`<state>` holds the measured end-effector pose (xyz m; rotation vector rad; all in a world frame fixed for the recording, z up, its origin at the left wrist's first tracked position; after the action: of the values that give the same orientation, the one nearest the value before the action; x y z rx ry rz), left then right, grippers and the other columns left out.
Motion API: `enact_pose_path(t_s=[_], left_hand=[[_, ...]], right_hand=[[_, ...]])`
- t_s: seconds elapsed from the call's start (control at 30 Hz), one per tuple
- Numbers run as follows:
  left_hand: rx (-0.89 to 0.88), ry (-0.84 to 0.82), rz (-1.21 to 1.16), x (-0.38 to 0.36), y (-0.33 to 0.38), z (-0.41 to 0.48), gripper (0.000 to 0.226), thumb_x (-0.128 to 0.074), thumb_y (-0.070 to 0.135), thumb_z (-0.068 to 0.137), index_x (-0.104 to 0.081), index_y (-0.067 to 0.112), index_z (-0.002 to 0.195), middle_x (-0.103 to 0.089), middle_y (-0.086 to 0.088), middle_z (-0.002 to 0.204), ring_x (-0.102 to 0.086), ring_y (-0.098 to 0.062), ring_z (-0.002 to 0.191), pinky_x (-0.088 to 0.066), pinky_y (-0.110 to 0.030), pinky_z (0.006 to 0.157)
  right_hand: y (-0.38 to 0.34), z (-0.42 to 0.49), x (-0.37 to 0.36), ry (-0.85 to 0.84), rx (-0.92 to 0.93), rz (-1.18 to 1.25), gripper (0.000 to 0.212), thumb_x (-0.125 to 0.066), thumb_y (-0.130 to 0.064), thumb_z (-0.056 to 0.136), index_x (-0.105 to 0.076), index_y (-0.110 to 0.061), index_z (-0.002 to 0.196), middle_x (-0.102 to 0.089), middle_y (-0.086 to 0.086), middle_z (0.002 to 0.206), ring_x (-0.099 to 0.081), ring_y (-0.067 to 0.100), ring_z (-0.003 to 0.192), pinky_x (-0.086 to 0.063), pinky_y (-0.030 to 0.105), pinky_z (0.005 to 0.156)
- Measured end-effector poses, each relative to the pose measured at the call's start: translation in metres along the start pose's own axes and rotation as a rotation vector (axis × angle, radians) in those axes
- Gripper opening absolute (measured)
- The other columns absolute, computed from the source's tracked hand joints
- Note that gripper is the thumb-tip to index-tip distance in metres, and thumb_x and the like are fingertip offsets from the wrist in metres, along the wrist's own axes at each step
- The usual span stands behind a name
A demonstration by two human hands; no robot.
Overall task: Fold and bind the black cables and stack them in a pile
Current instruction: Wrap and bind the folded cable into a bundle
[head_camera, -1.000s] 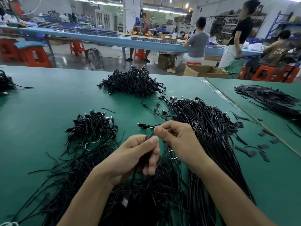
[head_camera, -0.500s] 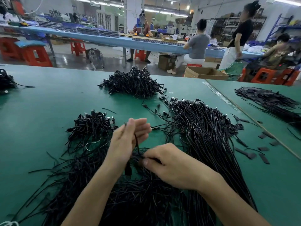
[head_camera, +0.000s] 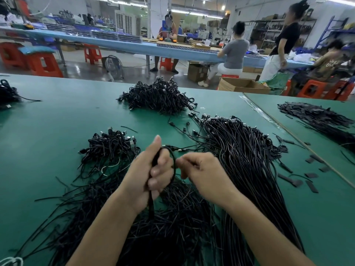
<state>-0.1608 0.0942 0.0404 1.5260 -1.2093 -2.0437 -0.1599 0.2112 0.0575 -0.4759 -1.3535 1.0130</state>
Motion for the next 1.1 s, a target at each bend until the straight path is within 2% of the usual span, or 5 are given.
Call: enact_pose_path(t_s=[0.23, 0.37, 0.53, 0.87, 1.1], left_hand=[[-0.345, 0.279, 0.378, 0.023, 0.014, 0.007, 0.049, -0.041, 0.044, 0.095, -0.073, 0.006, 0.096, -0.076, -0.012, 0.088, -0.074, -0.025, 0.089, -0.057, -0.023, 0.073], [-0.257, 0.179, 0.877, 0.011, 0.001, 0.007, 0.053, -0.043, 0.050, 0.101, -0.071, 0.019, 0.067, -0.070, -0.003, 0.063, -0.066, -0.018, 0.059, -0.052, -0.027, 0.057], [0.100, 0.030, 0.817, 0.004, -0.018, -0.001, 0.070, -0.030, 0.069, 0.090, -0.059, 0.020, 0.050, -0.045, 0.002, 0.041, -0.043, -0.013, 0.035, -0.036, -0.018, 0.040], [0.239, -0.167, 0.519, 0.001, -0.023, -0.011, 0.059, -0.048, 0.067, 0.092, -0.044, 0.022, 0.054, -0.049, -0.001, 0.050, -0.055, -0.014, 0.042, -0.038, -0.018, 0.037], [-0.023, 0.179, 0.719, 0.008, -0.015, 0.002, 0.064, -0.042, 0.053, 0.098, -0.045, 0.011, 0.049, -0.046, -0.004, 0.054, -0.047, -0.018, 0.055, -0.041, -0.023, 0.057]], right_hand=[[-0.018, -0.020, -0.035, -0.366, 0.076, -0.332, 0.024, -0.048, -0.030, 0.102, -0.056, -0.017, 0.084, -0.060, 0.002, 0.079, -0.055, 0.024, 0.072, -0.050, 0.046, 0.069], [-0.034, -0.017, -0.014, -0.274, 0.191, -0.345, 0.021, -0.057, -0.033, 0.096, -0.063, -0.023, 0.079, -0.060, -0.011, 0.079, -0.058, 0.011, 0.075, -0.051, 0.044, 0.075], [-0.032, -0.010, 0.022, 0.019, 0.232, -0.122, 0.008, -0.076, -0.023, 0.083, -0.074, -0.025, 0.076, -0.070, -0.017, 0.066, -0.068, 0.003, 0.069, -0.050, 0.019, 0.070], [-0.013, -0.009, 0.014, -0.070, 0.099, 0.222, 0.010, -0.072, -0.034, 0.084, -0.072, -0.024, 0.088, -0.073, 0.007, 0.083, -0.068, 0.036, 0.080, -0.057, 0.055, 0.077], [-0.020, -0.010, 0.019, 0.116, 0.220, 0.043, 0.013, -0.074, -0.012, 0.087, -0.071, -0.023, 0.082, -0.070, -0.013, 0.074, -0.067, 0.006, 0.070, -0.047, 0.011, 0.066]])
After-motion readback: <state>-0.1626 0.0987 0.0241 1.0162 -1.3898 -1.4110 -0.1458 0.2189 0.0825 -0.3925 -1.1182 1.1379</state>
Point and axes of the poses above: each hand's wrist, its own z-axis towards the middle knuckle, its own x-axis out of the back of the hand, y = z × x, the point moved 7 cm from there along z, towards the middle knuckle
